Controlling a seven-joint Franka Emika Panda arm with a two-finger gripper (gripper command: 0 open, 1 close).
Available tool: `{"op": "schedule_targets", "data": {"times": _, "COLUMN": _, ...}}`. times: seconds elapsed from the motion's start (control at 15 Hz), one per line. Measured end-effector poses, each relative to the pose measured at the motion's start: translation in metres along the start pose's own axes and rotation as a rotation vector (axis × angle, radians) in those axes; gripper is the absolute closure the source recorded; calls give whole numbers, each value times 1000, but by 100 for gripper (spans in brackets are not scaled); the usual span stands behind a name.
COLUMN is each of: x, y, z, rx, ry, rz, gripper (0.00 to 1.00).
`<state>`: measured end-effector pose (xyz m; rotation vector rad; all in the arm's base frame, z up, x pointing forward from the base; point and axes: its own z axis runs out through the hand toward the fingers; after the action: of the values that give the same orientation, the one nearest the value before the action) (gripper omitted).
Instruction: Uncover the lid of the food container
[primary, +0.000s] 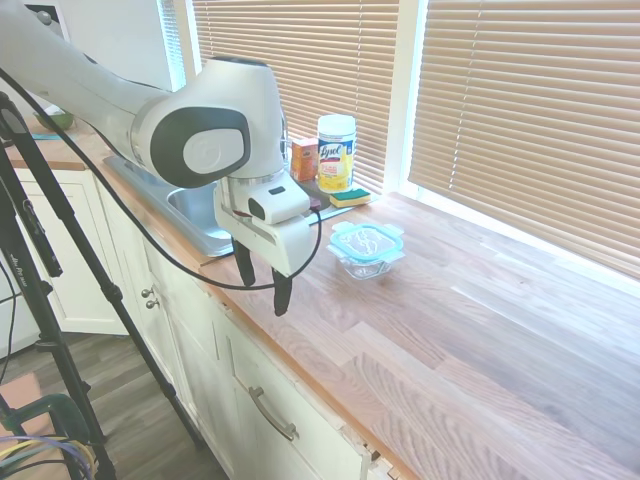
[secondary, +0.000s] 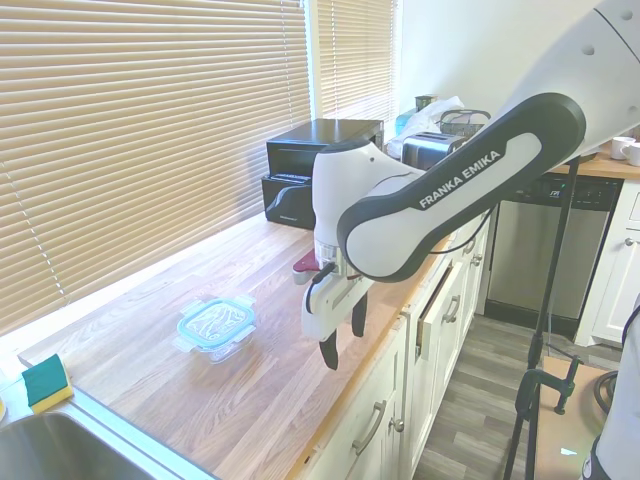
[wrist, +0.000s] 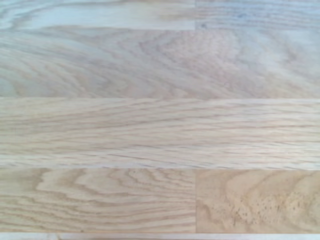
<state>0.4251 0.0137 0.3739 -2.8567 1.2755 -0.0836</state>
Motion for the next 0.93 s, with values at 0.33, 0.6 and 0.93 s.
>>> {"op": "schedule_targets", "data": {"times": 0.33, "x": 9, "y": -4, "z": -8, "rx": 43, "ry": 31, "rz": 116, "gripper": 0}}
{"op": "schedule_targets", "data": {"times": 0.6, "x": 53, "y": -23, "z": -28, "rx": 152, "ry": -12, "rz": 177, "gripper": 0}}
{"op": "schedule_targets", "data": {"times": 0.93, "x": 137, "y": -51, "z": -18, "rx": 250, "ry": -116, "rz": 219, "gripper": 0}}
